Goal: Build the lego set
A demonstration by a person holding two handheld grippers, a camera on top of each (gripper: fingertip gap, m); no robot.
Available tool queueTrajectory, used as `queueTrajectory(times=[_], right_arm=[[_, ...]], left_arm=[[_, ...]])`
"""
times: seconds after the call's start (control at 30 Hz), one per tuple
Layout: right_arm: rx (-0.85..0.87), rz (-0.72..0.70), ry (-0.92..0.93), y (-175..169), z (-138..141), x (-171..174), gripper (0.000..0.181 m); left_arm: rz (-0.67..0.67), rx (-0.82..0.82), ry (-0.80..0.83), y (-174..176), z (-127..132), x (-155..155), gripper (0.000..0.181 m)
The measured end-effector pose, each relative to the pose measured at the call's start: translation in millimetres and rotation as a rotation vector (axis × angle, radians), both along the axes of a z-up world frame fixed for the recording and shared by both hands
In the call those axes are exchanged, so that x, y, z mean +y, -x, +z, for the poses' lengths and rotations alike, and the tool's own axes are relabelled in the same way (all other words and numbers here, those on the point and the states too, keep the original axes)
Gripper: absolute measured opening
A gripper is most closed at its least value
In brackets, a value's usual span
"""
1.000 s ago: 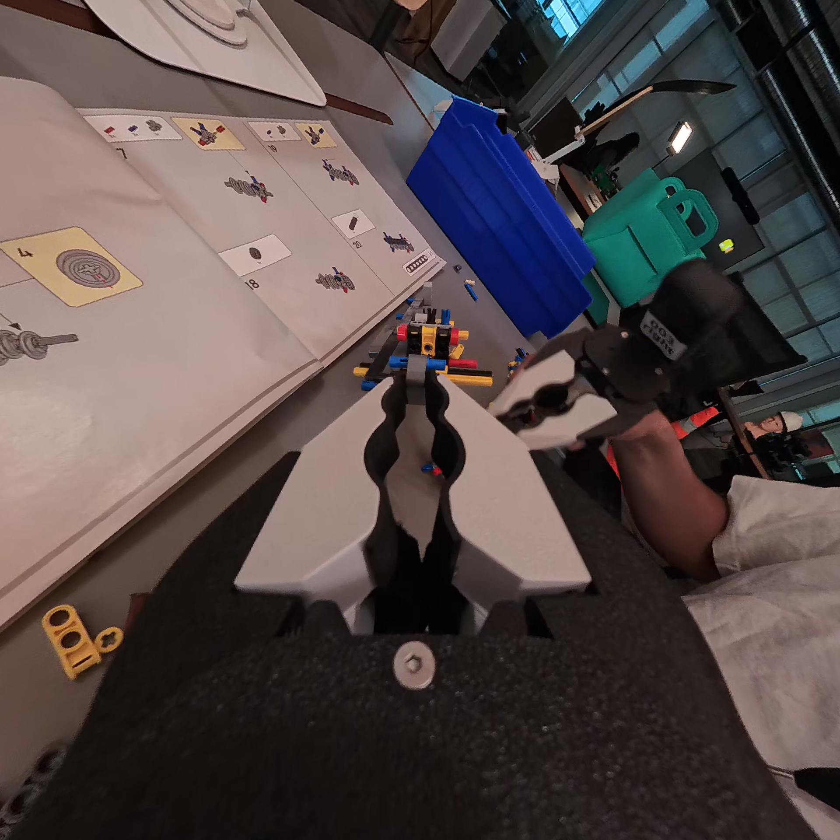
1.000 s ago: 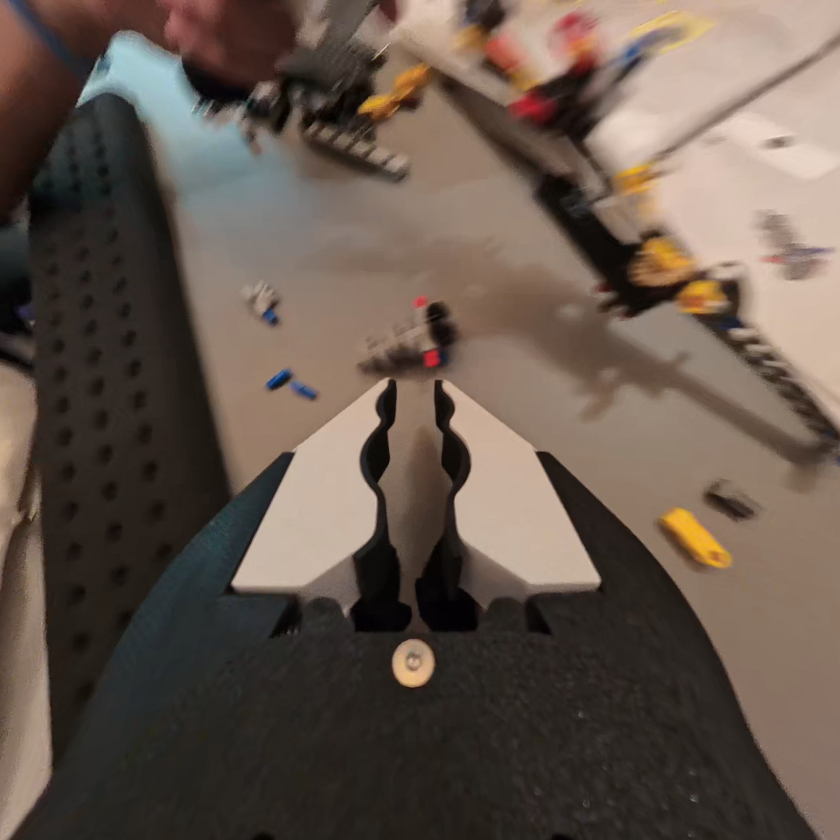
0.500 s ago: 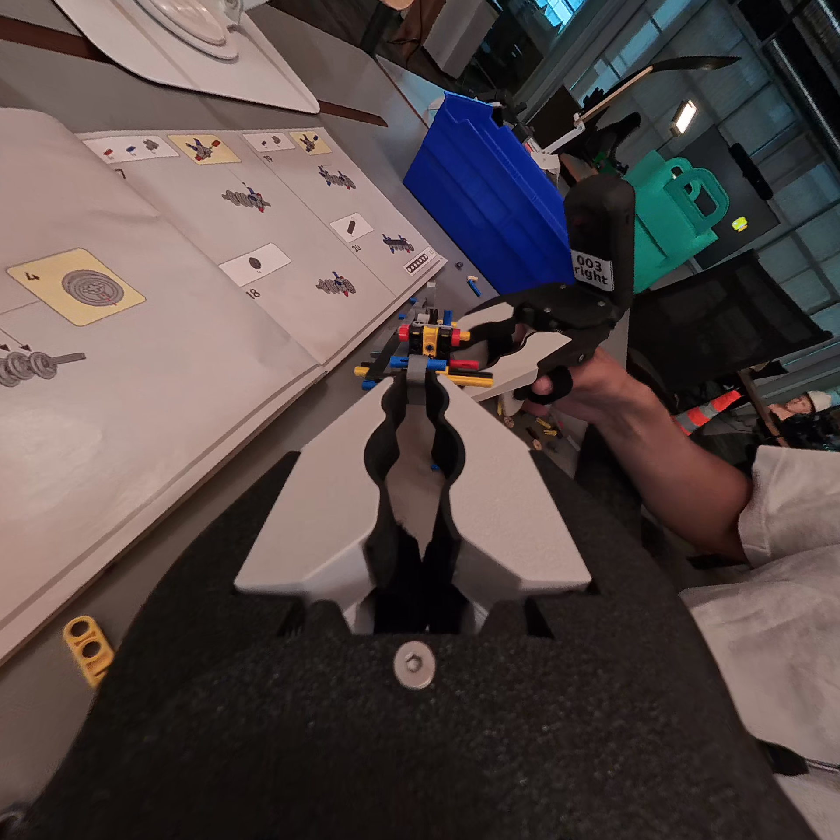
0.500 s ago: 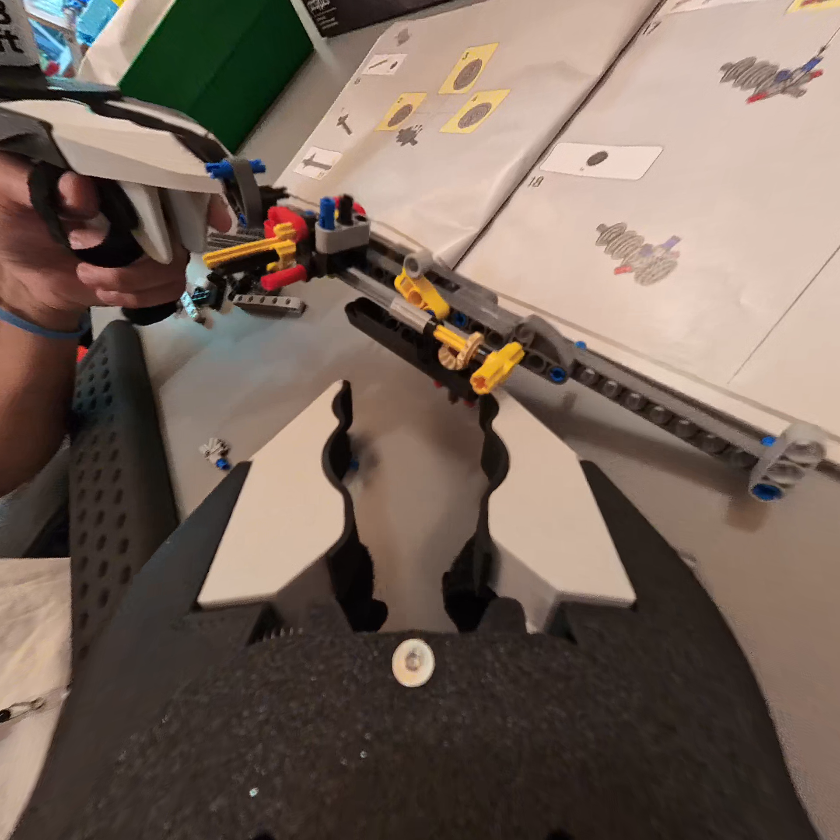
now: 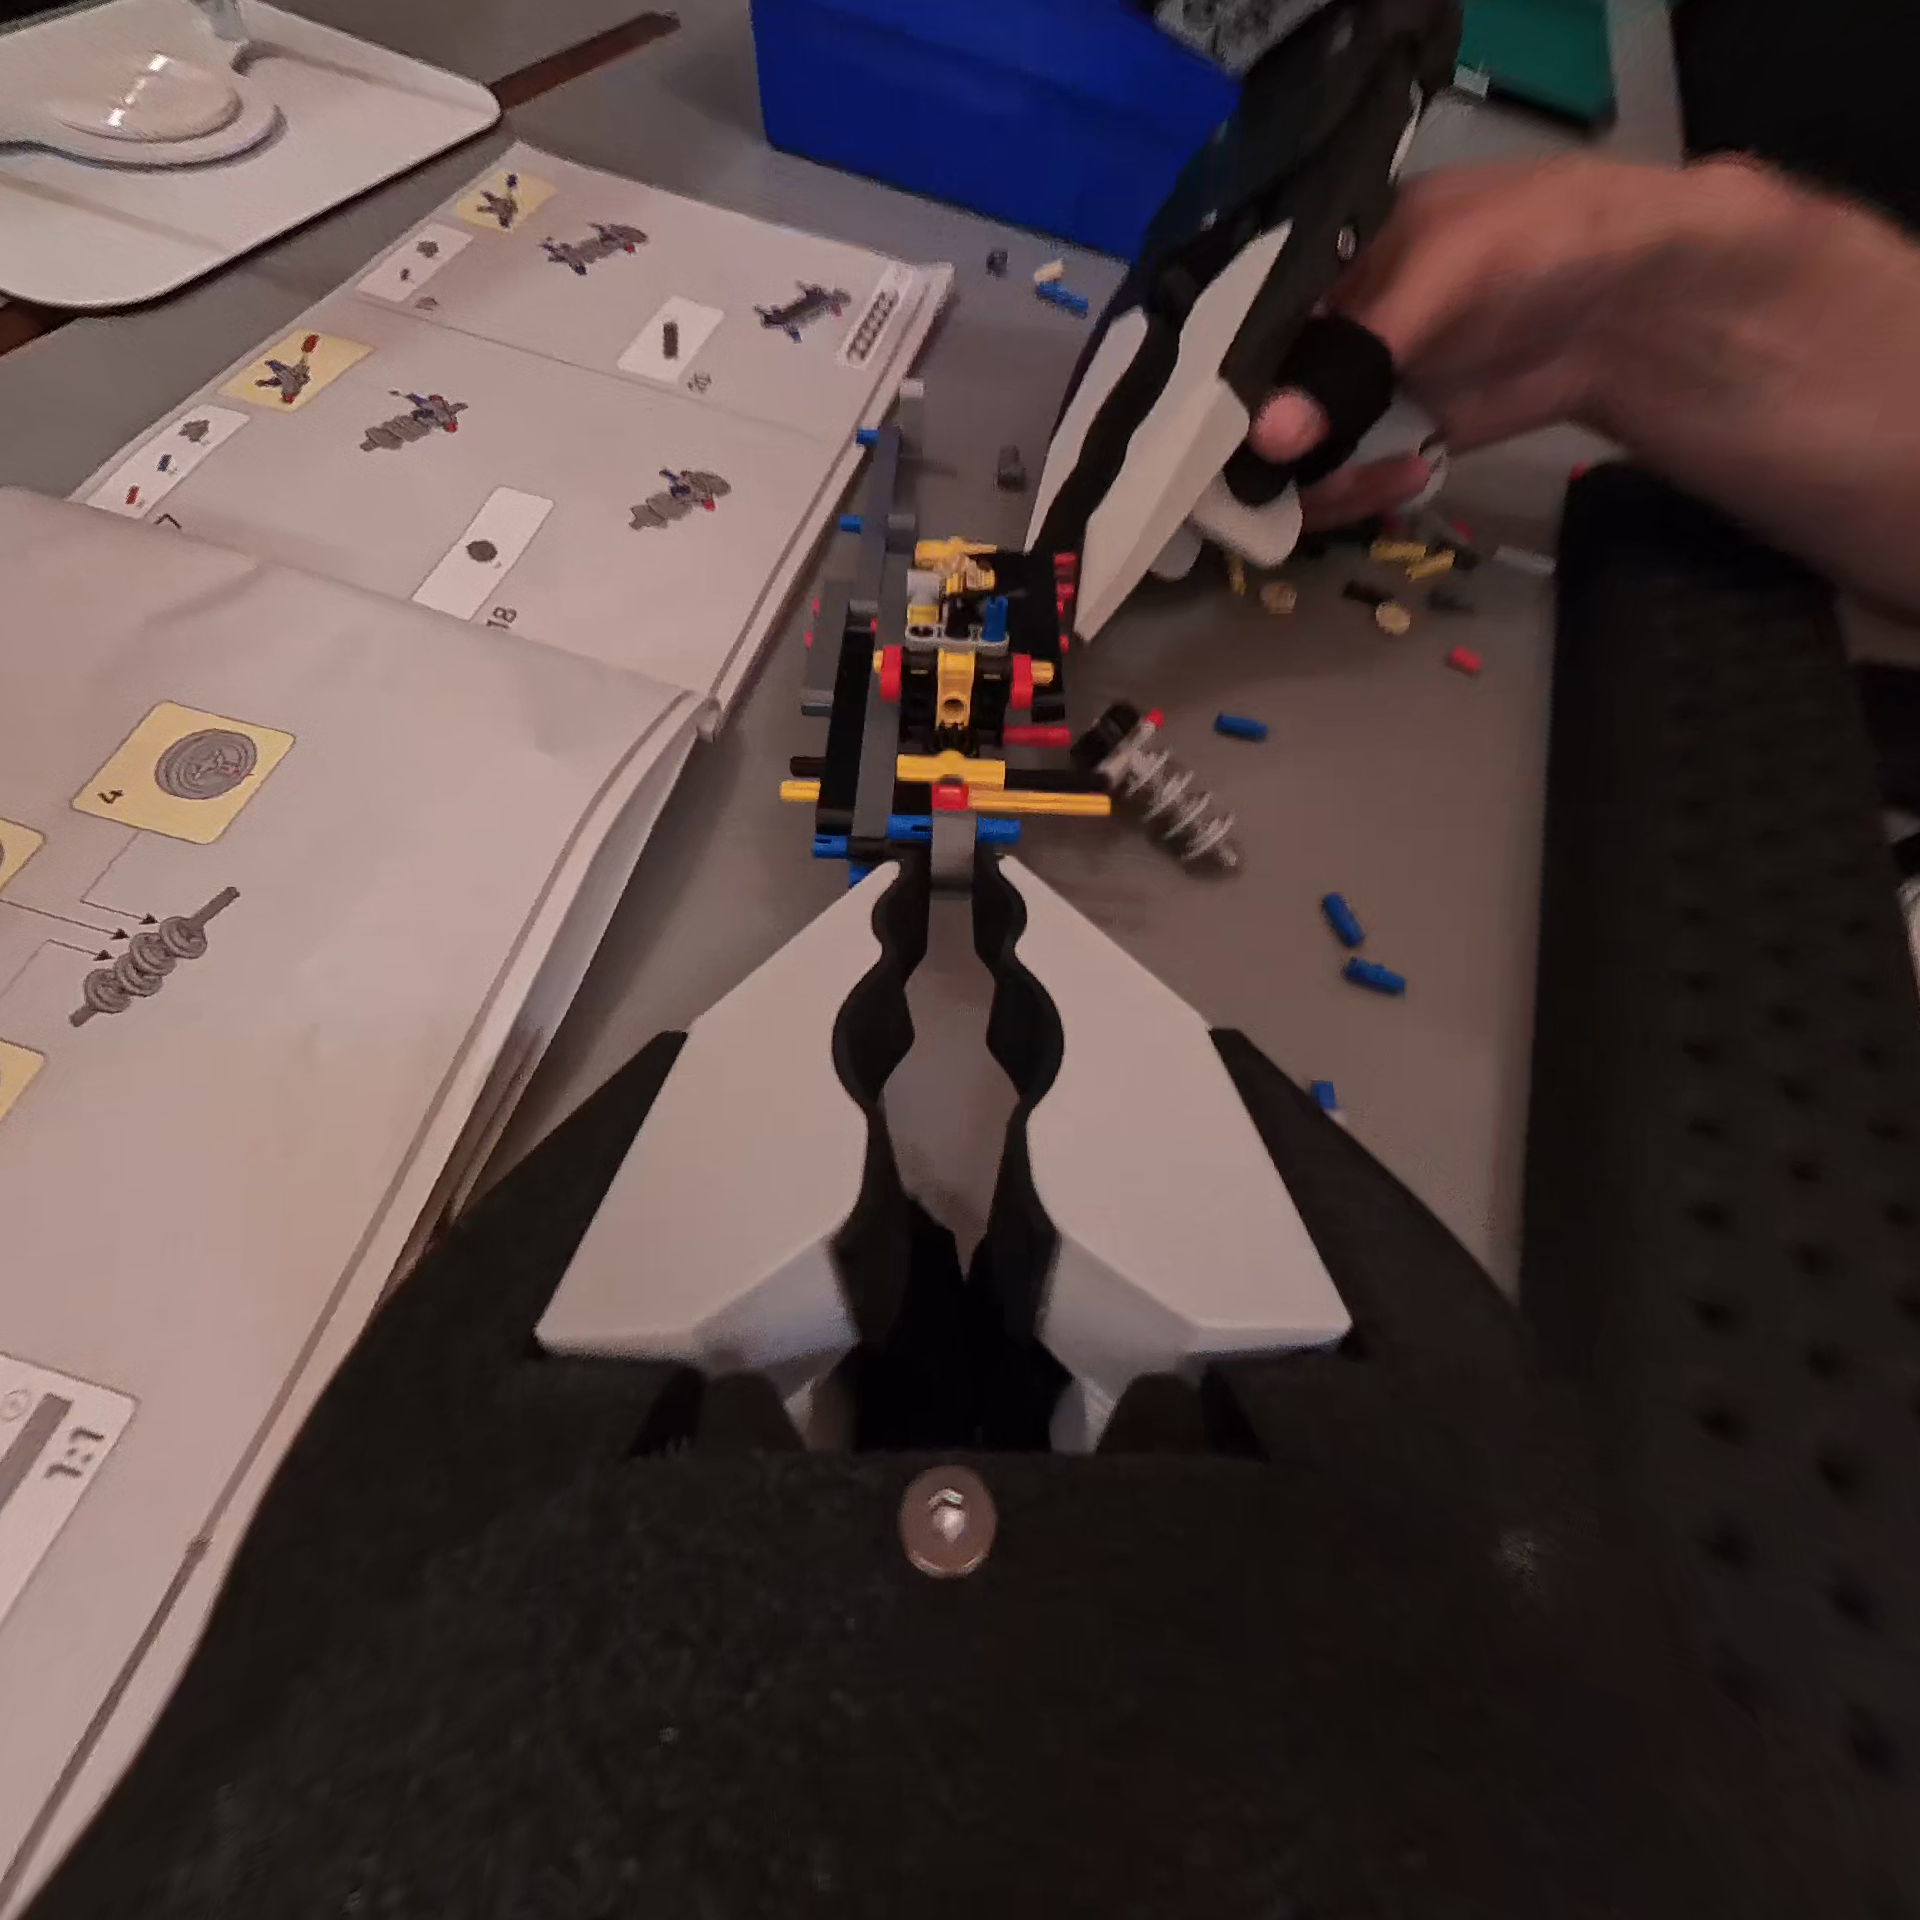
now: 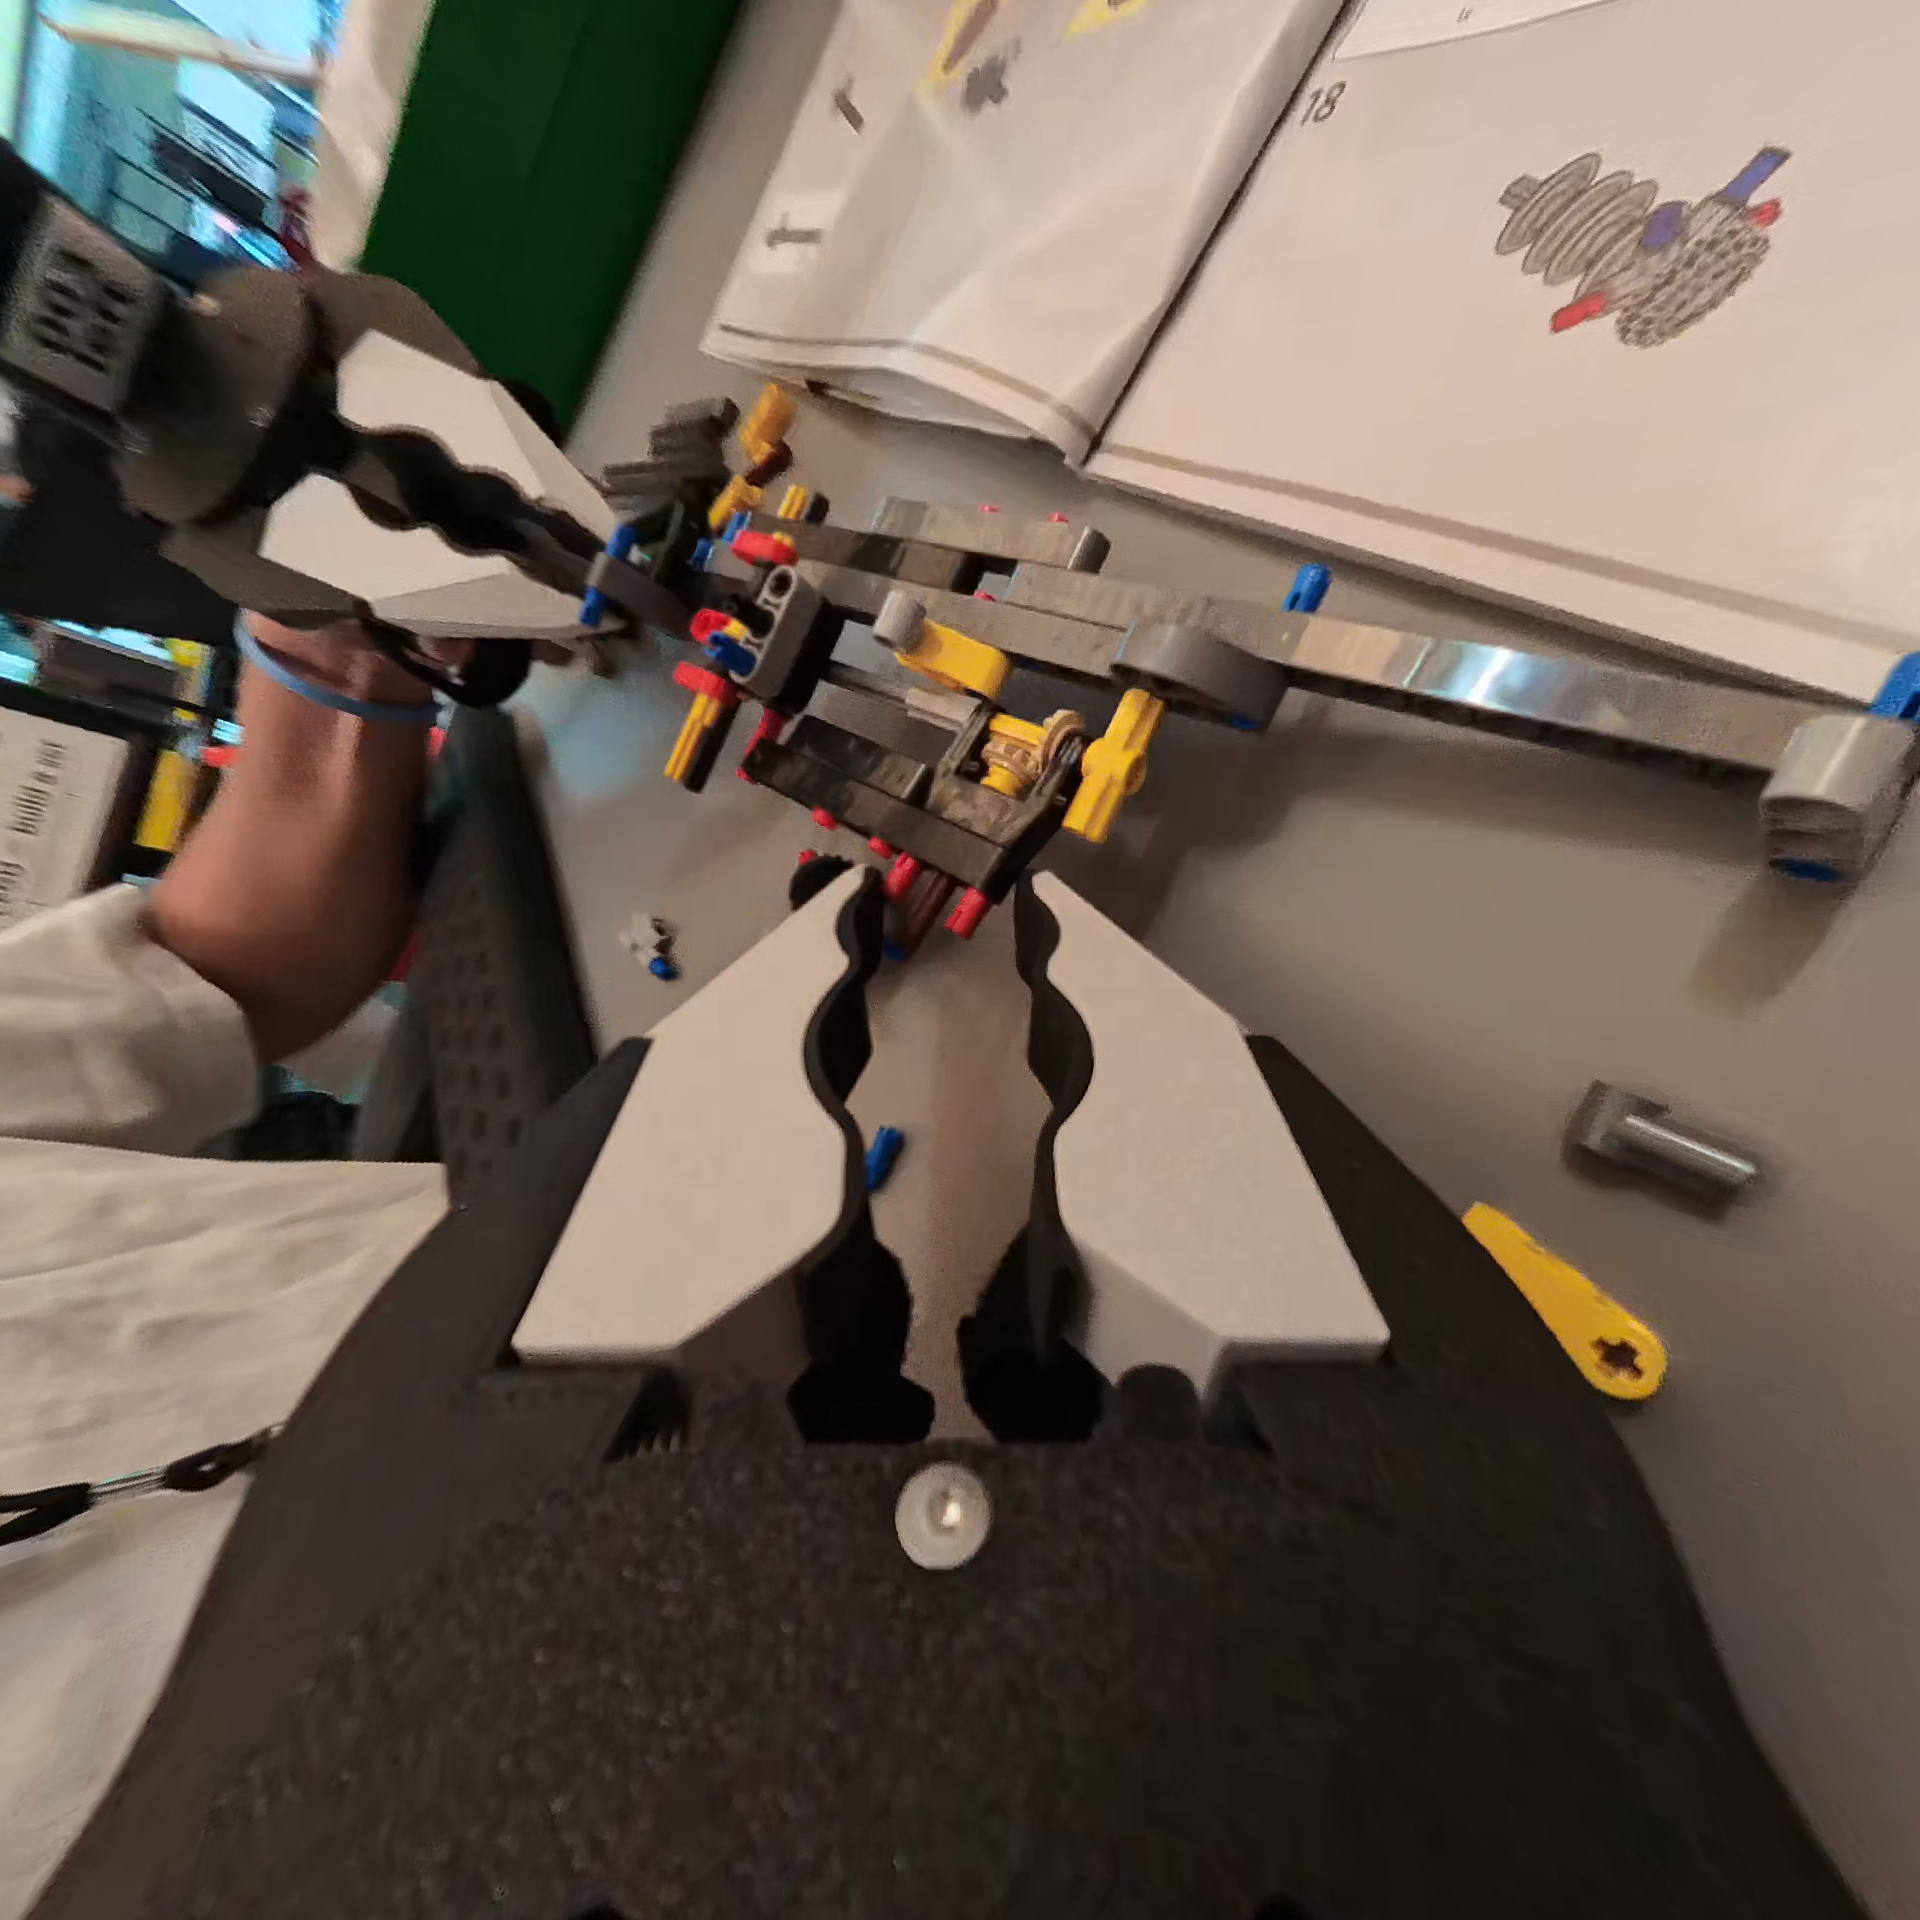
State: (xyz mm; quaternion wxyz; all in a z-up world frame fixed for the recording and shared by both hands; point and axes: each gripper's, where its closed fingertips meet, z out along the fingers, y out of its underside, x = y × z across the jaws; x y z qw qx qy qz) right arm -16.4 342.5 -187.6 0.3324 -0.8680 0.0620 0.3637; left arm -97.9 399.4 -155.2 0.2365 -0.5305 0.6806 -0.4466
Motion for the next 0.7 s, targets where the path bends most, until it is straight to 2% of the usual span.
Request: queueTrajectory(times=[0.3,0.47,0.6,0.7], right_arm=[[-0.159,0.037,0.061,13.4,-12.3,3.3,0.024],[-0.254,0.067,0.061,10.4,-14.0,6.9,0.024],[-0.366,0.132,0.091,7.3,-15.6,1.5,0.025],[-0.388,0.156,0.099,7.9,-14.2,-3.3,0.028]], left_arm=[[-0.06,0.124,-0.223,20.1,-36.4,4.8,0.006],[-0.04,0.14,-0.27,19.3,-43.1,9.3,0.006],[-0.034,0.146,-0.247,19.8,-42.6,8.7,0.007],[-0.037,0.151,-0.242,20.5,-42.7,6.1,0.007]])
